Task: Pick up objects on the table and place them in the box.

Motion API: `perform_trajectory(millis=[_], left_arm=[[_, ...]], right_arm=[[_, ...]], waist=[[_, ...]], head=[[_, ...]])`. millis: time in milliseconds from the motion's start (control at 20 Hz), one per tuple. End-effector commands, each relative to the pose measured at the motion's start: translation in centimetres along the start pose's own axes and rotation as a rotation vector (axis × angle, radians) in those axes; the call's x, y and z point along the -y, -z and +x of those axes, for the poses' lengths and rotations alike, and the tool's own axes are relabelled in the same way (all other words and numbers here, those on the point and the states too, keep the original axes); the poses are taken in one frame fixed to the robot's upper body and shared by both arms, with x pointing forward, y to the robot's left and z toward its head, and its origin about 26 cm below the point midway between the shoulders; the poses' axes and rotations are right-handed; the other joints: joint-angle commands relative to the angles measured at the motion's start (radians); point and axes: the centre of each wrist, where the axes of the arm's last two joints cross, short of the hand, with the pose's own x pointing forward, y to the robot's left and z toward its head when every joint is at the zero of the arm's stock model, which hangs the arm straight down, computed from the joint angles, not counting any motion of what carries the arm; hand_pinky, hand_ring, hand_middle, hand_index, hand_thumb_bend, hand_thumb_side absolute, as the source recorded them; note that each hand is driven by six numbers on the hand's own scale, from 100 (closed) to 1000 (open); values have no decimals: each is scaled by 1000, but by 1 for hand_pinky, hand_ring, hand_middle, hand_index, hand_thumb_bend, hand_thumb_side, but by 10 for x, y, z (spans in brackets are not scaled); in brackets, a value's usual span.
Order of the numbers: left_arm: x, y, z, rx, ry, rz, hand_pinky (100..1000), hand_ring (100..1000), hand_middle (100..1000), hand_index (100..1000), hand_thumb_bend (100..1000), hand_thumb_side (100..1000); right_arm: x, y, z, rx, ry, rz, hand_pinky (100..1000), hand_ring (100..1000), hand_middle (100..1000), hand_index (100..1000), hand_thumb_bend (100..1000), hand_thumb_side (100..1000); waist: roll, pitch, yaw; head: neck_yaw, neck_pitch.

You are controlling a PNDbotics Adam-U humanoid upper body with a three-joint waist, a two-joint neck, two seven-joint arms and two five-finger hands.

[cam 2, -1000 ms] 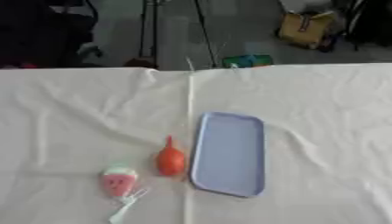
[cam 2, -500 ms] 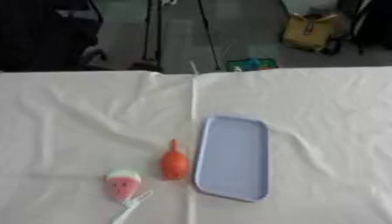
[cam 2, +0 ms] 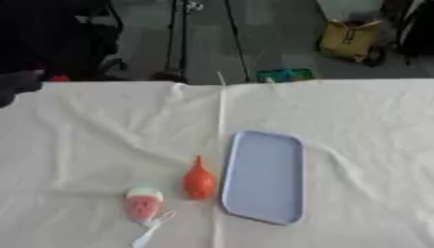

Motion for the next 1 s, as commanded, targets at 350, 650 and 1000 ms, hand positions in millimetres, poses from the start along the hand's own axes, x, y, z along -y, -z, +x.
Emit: perform_trajectory(millis=[350, 650, 1000], left_arm=[[-7, 27, 1, 123, 159, -287, 892, 953, 924, 1000, 100, 914], [-5, 35, 3, 204, 240, -416, 936, 977, 934, 1000, 100, 970], [-2, 40, 4, 233, 286, -543, 993, 1000, 975, 1000, 113, 973]], right_arm=[[-1, 10, 4, 21, 21, 30, 788, 824, 757, 851, 100, 881], [-2, 10, 4, 16, 27, 41, 790, 825, 757, 851, 100, 880], [-3, 10, 3, 13, 34, 53, 792, 825, 757, 852, 100, 879]], waist=[[-2, -24, -11], [1, -26, -16], [6, -27, -23]], head=[[3, -12], [0, -13], [-2, -15]])
